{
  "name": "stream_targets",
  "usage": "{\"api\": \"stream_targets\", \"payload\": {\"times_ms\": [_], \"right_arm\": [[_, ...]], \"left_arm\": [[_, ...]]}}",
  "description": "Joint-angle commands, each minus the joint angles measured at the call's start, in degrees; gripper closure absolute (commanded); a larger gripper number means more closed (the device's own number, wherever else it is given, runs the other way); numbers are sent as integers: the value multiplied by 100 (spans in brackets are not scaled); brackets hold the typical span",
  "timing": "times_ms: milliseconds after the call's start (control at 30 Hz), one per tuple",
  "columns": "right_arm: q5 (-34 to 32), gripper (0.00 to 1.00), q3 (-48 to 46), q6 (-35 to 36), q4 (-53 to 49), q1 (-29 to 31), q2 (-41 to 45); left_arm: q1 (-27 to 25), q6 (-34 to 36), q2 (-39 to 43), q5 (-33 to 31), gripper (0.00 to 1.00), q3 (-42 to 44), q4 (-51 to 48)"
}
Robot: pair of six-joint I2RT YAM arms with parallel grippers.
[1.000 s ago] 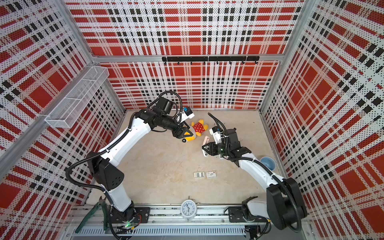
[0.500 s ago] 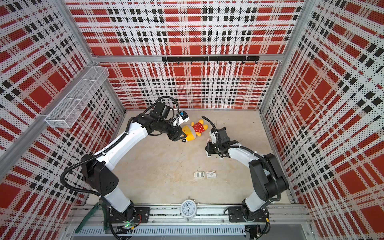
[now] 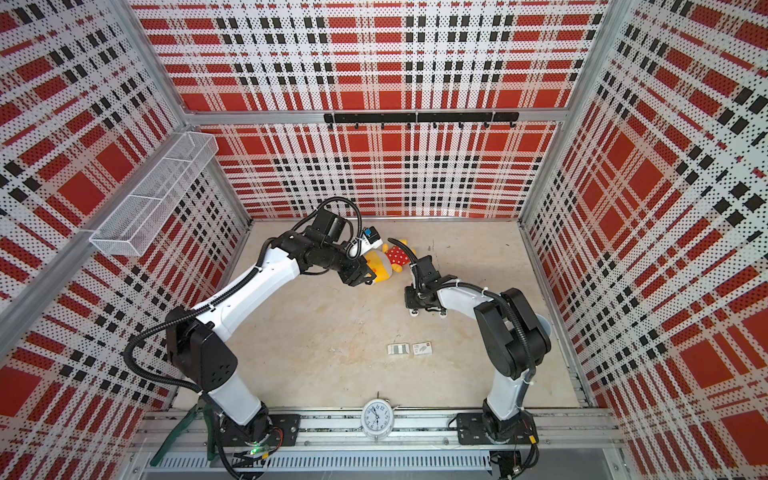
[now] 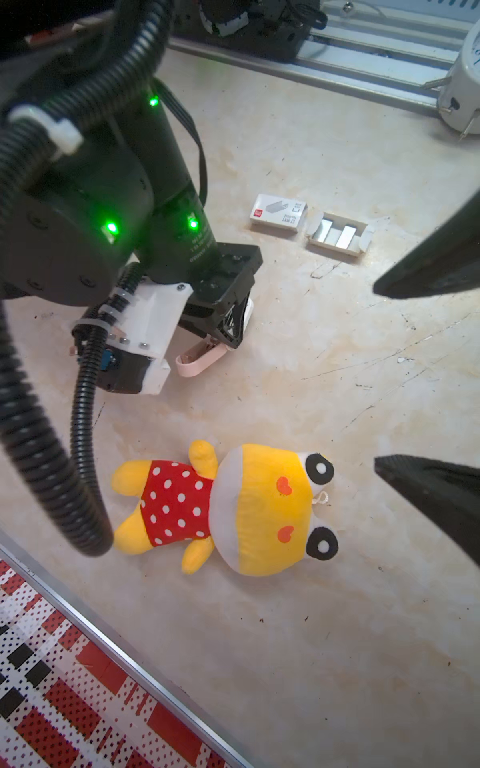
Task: Load the staples into the stapler
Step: 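Lower the opened stapler onto the table with the right gripper while the left withdraws, then release the stapler and move the right gripper over the staple box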
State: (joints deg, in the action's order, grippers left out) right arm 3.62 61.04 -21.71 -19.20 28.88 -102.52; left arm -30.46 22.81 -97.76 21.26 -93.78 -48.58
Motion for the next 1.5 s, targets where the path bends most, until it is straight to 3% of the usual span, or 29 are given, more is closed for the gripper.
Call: {"api": "stream_targets", "payload": {"times_ms": [0,667,833,967,1167,1467], "right_arm": [[-309,72,248,-115,-83,121,-124],[-691,55,374,-263,-431,336,90],[-855,58,488,-288,-1009,445,646],[-863,66,436,-351,-1658,619,1239],[-470,74,-132,-993,-1973,1121,2119],[-626,77,-377,-1918,-2070,2171,1902]], "left_arm": [[133,-272,275,174,36,22,172],[419,-513,483,427,36,177,312],[444,-677,469,252,36,73,384],[473,-789,407,198,36,17,411],[517,-807,317,324,36,83,452],[516,-798,304,408,36,149,551]]}}
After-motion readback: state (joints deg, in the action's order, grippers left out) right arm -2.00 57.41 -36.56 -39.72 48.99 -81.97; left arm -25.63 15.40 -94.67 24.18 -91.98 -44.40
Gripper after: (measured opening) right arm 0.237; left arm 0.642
